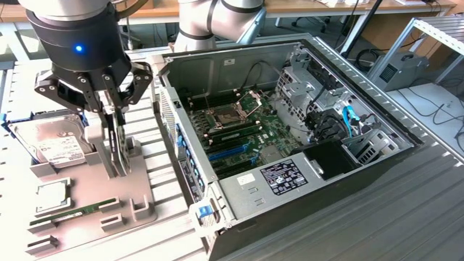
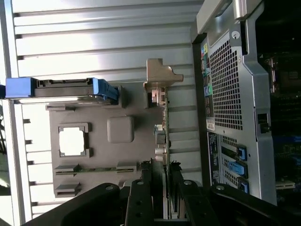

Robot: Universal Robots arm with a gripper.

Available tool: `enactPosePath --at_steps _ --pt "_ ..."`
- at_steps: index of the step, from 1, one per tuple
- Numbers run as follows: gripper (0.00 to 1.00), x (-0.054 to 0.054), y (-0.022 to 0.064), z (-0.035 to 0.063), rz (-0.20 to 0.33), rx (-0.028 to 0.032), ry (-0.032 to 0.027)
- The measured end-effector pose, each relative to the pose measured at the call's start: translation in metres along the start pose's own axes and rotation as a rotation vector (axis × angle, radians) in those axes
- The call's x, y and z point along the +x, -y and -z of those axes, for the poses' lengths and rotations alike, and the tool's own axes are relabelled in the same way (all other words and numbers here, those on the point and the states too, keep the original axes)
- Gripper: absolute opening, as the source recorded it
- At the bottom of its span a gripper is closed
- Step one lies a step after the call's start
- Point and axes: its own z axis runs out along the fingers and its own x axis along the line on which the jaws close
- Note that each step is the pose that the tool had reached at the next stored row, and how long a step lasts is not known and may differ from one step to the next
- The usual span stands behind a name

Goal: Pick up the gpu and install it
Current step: 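Pick up the gpu and move the gpu toward the slot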

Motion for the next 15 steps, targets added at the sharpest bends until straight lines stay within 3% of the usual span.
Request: enactPosePath --at_steps 15 --pt "0.27 0.000 -0.0007 0.0129 0.000 0.0000 0.0000"
